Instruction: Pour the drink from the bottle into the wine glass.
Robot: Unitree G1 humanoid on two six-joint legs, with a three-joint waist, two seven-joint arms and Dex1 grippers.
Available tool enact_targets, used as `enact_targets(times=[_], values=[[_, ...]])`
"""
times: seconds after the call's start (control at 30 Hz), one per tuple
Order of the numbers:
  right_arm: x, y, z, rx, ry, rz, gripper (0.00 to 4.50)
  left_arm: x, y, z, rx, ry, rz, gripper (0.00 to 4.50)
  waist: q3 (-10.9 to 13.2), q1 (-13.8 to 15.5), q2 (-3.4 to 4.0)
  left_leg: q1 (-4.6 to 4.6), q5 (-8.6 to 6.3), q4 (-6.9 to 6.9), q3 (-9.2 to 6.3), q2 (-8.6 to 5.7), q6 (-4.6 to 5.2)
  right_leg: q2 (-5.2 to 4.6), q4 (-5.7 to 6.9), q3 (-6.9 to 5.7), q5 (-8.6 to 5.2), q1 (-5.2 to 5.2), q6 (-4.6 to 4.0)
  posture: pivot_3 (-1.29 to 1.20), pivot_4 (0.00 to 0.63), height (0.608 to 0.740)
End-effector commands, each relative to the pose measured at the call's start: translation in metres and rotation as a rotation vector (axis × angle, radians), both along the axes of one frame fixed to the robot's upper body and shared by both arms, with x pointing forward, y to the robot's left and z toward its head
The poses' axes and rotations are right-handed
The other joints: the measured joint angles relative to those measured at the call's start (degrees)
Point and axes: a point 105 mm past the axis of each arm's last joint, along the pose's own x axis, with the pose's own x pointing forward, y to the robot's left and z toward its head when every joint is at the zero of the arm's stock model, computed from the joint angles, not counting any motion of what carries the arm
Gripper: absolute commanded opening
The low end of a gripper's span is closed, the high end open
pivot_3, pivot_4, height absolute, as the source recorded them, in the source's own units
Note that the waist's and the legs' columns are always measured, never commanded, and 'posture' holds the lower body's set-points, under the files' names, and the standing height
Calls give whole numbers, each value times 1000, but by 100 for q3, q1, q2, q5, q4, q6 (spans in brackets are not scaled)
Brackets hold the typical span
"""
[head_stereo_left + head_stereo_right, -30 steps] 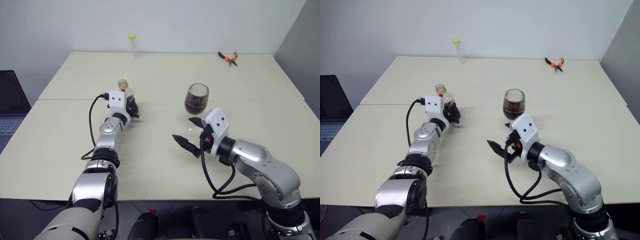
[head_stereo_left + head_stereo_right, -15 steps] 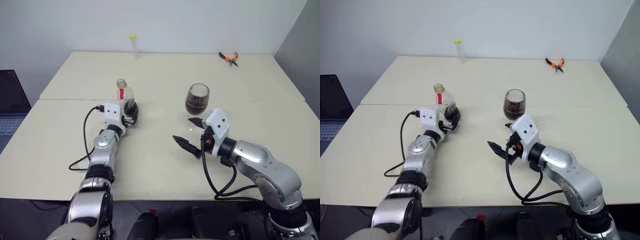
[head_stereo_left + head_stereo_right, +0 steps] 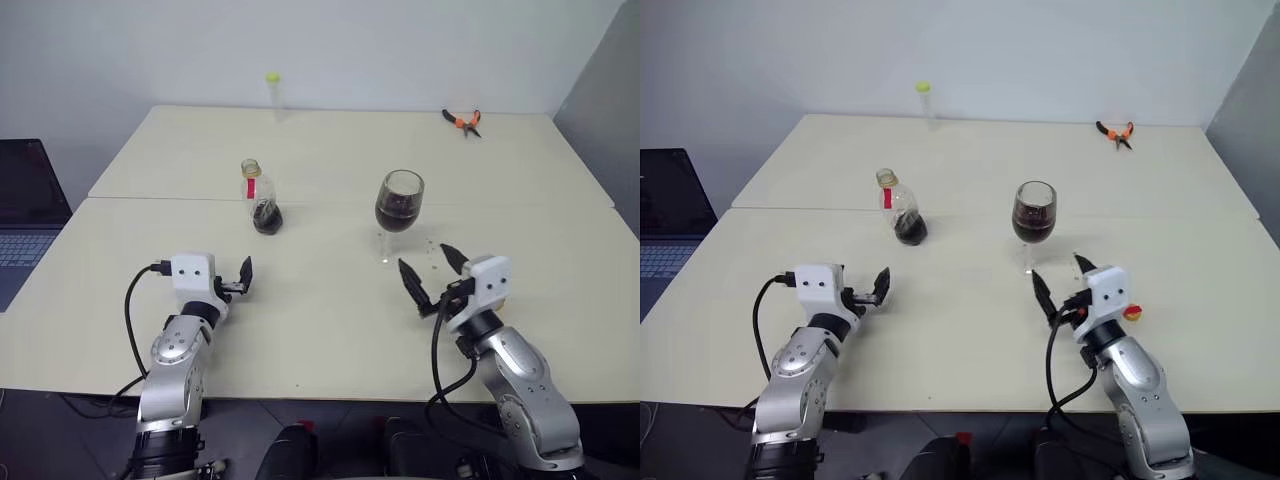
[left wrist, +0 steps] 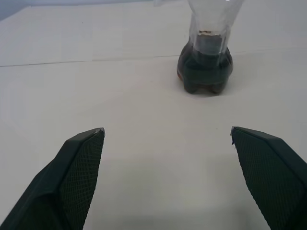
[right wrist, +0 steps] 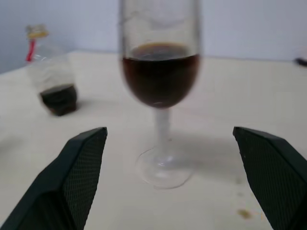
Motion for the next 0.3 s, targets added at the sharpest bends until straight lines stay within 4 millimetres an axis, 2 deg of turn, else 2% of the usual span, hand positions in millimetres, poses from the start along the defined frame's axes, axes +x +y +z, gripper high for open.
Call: enact_targets(times=[0.03,0.13,0.3], values=[[2,-15,-7,-16,-58,-59,4500,-2,-2,9,-6,-45,-8,4457,-3,-6,1,21,-1,-20,5,0,2,0,-12,3,0,15,0,0,150,740],[6,-16,-17,-27,-56,-71,4500,-2,1,10,8,-60,3,4457,-3,-15,2,25,0,-34,4,6,2,6,-20,3,0,14,-1,0,150,740],[9,-14,-21,-35,-60,-56,4500,-1,9,14,38,-104,21,4457,-6,-14,6,24,1,-36,5,7,0,5,-22,5,1,12,-1,0,150,740]])
